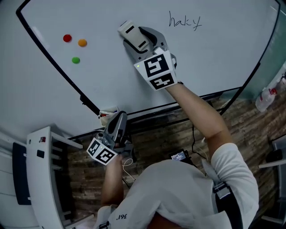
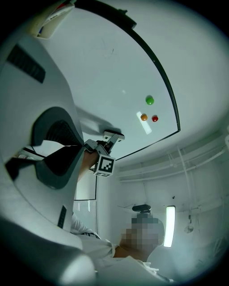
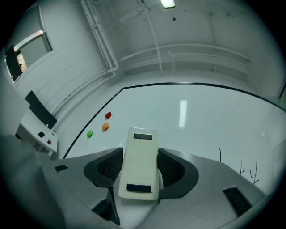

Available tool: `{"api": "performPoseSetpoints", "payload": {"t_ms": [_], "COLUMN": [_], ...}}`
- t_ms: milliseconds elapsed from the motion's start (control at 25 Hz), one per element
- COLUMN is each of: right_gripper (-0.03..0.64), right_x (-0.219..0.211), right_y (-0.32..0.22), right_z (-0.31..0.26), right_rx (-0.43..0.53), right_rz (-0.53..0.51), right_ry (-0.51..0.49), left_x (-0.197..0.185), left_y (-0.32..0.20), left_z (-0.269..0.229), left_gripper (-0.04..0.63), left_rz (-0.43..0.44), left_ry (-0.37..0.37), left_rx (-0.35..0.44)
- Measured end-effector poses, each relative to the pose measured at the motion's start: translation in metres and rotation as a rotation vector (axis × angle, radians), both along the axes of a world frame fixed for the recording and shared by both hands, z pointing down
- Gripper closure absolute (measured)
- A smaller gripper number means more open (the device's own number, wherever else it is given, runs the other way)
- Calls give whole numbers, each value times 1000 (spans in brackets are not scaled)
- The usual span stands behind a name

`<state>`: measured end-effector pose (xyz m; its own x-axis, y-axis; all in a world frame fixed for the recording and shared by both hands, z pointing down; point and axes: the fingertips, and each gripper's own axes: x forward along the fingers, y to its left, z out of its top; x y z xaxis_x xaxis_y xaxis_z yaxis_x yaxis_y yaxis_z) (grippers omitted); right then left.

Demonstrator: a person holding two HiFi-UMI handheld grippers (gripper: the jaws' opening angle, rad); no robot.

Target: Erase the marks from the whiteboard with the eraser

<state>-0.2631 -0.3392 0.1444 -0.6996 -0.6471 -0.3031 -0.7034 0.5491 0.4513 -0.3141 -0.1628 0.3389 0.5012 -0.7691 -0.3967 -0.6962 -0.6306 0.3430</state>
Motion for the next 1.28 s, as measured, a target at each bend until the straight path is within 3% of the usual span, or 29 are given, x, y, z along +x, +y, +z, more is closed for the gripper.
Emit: {"api": "performPoseSetpoints", "payload": {"t_ms": [200, 440, 760, 1000, 1280], "right_gripper": [356, 356, 356, 356, 356], "right_x": [-4, -15, -14, -11, 13], "right_y": [1, 0, -1, -3, -13], "right_z": [1, 7, 6, 3, -10], "right_rx": [96, 241, 220, 178, 94], "right_rz": [83, 236, 235, 263, 312], "right_ry": [63, 228, 214, 182, 104], "left_x": [1, 4, -5, -7, 23], "left_y": [2, 4, 2, -3, -9], "left_z": [2, 2, -2, -9, -15], "left_gripper": [588, 588, 588, 588, 588], "left_rz": [2, -14, -24, -77, -83], "left_ry": [-6, -23, -5, -20, -26], "left_rx": [1, 7, 18, 36, 36]}}
